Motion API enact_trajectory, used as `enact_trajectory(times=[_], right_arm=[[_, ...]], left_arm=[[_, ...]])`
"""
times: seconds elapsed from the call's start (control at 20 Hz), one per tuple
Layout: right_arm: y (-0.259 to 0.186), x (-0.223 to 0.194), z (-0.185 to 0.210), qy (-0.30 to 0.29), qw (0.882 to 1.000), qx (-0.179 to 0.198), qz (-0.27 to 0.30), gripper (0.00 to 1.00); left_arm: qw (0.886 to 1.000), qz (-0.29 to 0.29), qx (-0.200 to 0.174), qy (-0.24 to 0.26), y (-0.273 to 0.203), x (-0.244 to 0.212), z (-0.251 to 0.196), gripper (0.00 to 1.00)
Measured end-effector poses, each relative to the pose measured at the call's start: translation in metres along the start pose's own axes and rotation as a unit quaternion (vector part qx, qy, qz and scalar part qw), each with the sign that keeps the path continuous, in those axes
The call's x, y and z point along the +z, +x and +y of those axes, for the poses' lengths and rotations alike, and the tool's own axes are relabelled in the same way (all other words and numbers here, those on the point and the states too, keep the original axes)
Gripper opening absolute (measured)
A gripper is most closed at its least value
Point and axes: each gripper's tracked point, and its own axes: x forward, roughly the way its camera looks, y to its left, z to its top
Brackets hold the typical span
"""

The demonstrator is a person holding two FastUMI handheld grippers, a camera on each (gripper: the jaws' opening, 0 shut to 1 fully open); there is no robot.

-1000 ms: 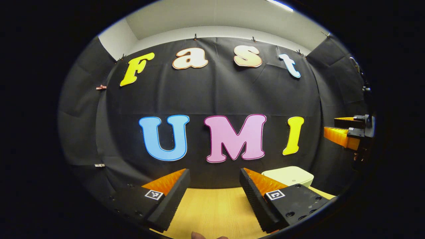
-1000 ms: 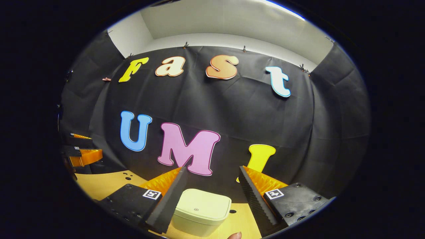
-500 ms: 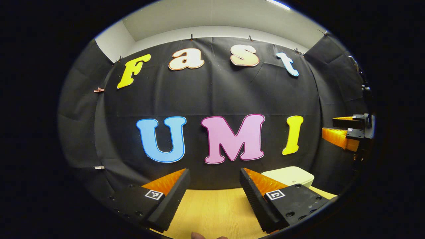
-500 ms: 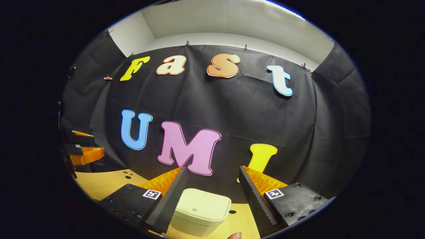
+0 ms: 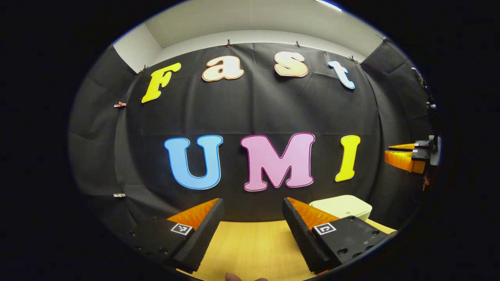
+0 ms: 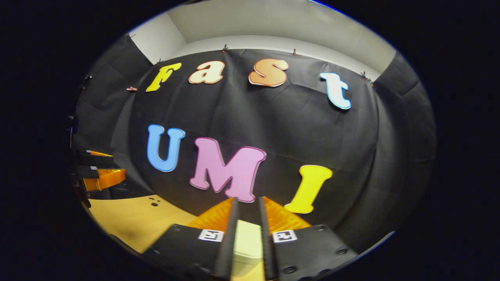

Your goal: Press the lid of the desktop garbage bin to open it, pick up the crumpled paper on the desktop and throw it into the bin, then pick up the pop can on the desktop and drop it into the bin, and finally close the garbage bin lid.

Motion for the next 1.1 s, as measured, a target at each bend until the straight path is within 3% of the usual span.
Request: enact_trajectory(times=[0.05,0.15,0.75,1.1], right_arm=[[0.008,-0.008,0.001,0.004,1.000,0.008,0.005,0.14],[0.012,-0.027,-0.003,0.004,1.000,0.010,0.022,0.06],[0.064,-0.143,0.007,0.043,0.992,0.036,0.113,0.05],[0.074,-0.179,0.007,0.036,0.989,0.034,0.138,0.05]], left_arm=[[1.000,0.000,0.001,0.000,0.000,0.000,0.000,0.97],[1.000,0.002,0.003,0.000,0.000,0.000,0.000,0.97],[1.000,0.015,0.016,0.017,-0.004,-0.008,-0.003,0.97],[0.999,0.025,0.026,0.017,-0.004,-0.015,-0.001,0.97]])
